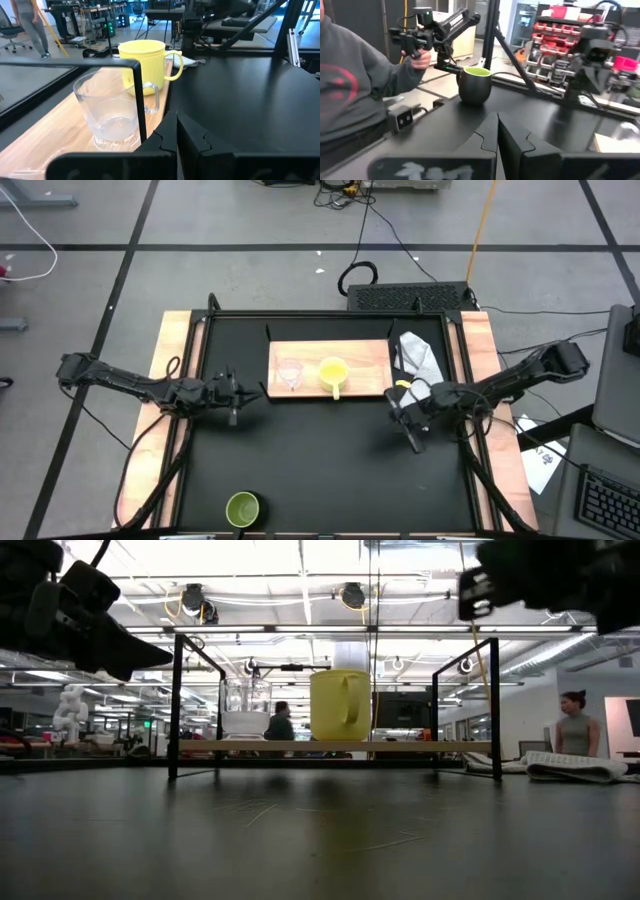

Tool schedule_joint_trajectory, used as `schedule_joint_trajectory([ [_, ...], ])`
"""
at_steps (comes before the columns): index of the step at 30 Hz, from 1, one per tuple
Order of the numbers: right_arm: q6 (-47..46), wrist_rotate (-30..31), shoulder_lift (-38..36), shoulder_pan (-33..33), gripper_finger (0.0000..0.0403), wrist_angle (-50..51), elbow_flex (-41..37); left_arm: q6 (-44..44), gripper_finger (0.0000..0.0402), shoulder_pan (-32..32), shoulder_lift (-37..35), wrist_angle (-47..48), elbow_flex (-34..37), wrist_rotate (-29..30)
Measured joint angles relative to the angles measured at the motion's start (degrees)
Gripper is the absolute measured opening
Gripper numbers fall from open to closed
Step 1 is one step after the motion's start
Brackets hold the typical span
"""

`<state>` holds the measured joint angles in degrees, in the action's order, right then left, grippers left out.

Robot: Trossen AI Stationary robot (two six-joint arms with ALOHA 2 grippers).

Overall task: Stack small to large cups/mugs on shelf
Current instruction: Put the black mug on the shelf

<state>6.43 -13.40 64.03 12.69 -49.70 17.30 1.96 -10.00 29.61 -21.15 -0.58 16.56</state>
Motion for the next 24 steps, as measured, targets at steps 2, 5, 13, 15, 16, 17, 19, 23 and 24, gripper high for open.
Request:
schedule_joint_trajectory([
  [2, -1.1, 0.1, 3.7, 0.6, 0.0000, 0.2, 3.2, 0.3, 0.0008, 0.0, 0.0, 0.4, 0.0, 0.0],
  [5, -2.5, 0.1, 9.0, 1.2, 0.0000, 0.2, 8.6, 1.0, 0.0014, 0.0, 0.0, 0.4, 0.0, 0.0],
  [13, -2.6, 0.1, 19.4, 2.4, 0.0000, 2.6, 21.1, 1.3, 0.0006, 0.0, 0.0, 0.4, 0.0, 0.0],
  [15, -2.5, 0.1, 21.0, 2.4, 0.0000, 4.7, 23.3, 1.6, 0.0014, 0.0, 0.0, 0.4, 0.0, 0.0],
  [16, -2.6, 0.1, 21.6, 2.4, 0.0000, 5.7, 24.4, 1.6, 0.0017, 0.0, 0.0, 0.4, 0.0, 0.0],
  [17, -2.6, 0.1, 22.2, 2.4, 0.0000, 6.3, 25.3, 1.7, 0.0019, 0.0, 0.0, 0.4, 0.0, 0.0],
  [19, -2.6, 0.1, 23.1, 2.4, 0.0000, 7.0, 26.6, 1.6, 0.0018, 0.0, 0.0, 0.4, 0.0, 0.0],
  [23, -2.7, 0.1, 23.8, 2.4, 0.0000, 8.2, 28.3, 1.4, 0.0005, 0.0, 0.0, 0.4, 0.0, 0.0],
  [24, -2.7, 0.1, 23.8, 2.4, 0.0000, 8.3, 28.3, 1.4, 0.0003, 0.0, 0.0, 0.4, 0.0, 0.0],
])
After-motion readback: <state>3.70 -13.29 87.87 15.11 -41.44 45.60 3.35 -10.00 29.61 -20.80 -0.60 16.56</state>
